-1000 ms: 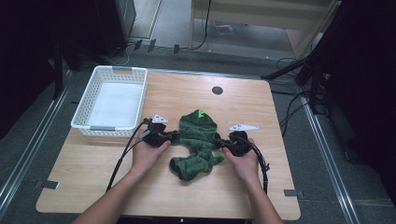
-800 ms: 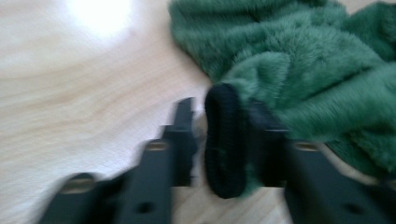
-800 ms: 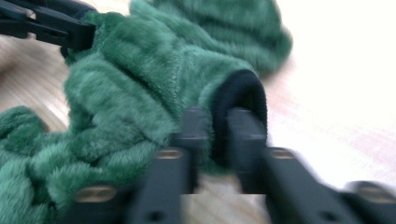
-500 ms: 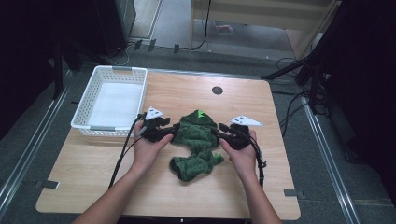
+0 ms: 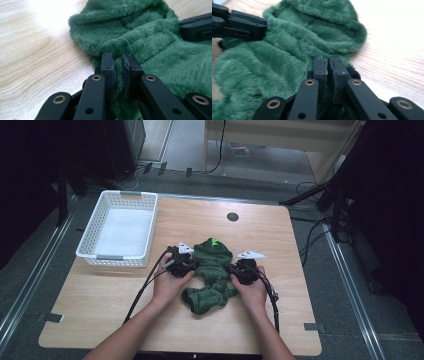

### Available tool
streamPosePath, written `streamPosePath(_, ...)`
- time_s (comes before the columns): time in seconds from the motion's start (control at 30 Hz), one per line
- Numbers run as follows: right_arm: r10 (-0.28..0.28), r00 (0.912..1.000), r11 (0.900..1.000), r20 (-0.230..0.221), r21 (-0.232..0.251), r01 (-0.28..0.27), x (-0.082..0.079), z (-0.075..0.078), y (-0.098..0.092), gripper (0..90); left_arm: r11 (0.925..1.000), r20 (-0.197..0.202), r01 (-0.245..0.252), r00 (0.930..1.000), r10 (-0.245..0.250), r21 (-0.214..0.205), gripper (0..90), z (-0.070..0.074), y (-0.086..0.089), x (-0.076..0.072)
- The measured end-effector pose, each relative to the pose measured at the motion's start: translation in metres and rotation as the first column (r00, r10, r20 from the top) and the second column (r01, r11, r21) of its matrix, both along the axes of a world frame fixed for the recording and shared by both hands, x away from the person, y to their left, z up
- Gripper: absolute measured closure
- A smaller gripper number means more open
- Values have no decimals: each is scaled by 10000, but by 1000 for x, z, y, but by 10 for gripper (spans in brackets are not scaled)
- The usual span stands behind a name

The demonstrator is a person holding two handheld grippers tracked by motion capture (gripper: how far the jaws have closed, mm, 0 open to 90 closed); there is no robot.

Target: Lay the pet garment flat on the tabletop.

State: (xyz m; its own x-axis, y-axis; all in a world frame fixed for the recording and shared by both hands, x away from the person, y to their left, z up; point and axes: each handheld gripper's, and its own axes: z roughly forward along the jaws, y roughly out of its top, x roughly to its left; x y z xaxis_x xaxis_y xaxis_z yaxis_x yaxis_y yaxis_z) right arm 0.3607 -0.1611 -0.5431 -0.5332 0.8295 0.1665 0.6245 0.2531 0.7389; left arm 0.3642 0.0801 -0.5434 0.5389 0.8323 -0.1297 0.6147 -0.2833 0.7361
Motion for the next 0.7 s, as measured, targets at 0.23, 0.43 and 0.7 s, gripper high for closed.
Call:
streamPosePath(0.23, -491, 9988, 9980, -91, 400, 494, 16, 1, 1, 733, 9988, 142, -461, 9988, 459, 162, 682, 1, -8, 12)
streamPosePath(0.43, 711, 9897, 9957, 1239, 509, -779, -28, 33, 7, 619, 9984, 864, -300, 9957, 341, -480, 474, 17, 12, -21)
streamPosePath(0.7, 2035, 9703, 9704, 1306, 1048, -2176, -83, 47, 25, 554, 9959, 221, -257, 9994, 277, -867, 505, 2, 44, -84)
